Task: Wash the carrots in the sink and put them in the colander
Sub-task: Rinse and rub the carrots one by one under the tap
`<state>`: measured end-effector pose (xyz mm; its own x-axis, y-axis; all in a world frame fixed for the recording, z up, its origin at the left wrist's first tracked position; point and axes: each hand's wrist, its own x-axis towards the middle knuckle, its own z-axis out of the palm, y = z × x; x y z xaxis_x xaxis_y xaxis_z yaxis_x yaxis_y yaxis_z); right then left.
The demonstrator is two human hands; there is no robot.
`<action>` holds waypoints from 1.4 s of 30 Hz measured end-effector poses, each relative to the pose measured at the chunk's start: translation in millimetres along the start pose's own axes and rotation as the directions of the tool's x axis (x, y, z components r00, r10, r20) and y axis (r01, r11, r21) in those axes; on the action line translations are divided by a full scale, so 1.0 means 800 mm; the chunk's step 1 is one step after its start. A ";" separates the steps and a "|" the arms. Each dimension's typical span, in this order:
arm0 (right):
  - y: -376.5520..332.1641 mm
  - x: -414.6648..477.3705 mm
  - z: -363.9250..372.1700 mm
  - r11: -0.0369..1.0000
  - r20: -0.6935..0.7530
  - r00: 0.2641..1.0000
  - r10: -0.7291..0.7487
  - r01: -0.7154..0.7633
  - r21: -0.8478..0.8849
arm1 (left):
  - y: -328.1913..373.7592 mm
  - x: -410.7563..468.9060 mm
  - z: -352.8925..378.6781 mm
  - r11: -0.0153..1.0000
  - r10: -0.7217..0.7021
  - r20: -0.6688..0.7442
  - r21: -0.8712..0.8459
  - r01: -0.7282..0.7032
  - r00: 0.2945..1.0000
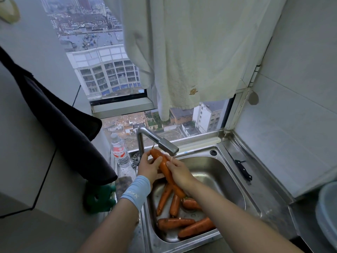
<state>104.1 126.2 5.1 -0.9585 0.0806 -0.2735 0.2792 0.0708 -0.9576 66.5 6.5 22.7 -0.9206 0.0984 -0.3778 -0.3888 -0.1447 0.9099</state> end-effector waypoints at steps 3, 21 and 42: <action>-0.001 -0.003 0.002 0.995 -0.022 0.999 -0.033 0.031 -0.094 | 0.001 0.000 0.000 1.000 -0.002 -0.005 0.003 0.002 1.000; 0.011 -0.017 -0.013 0.977 -0.281 0.940 -0.194 0.160 -0.140 | -0.006 -0.007 0.008 0.999 0.019 -0.014 -0.031 -0.020 1.000; 0.005 -0.002 -0.036 0.868 -0.333 0.933 -0.133 -0.052 -0.493 | -0.008 -0.006 0.004 0.998 0.006 0.120 0.065 -0.014 0.993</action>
<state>108.3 154.8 4.5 -0.9126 0.3971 -0.0974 0.3208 0.5476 -0.7728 73.5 10.1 19.2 -0.9122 0.2154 -0.3486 -0.3726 -0.0819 0.9244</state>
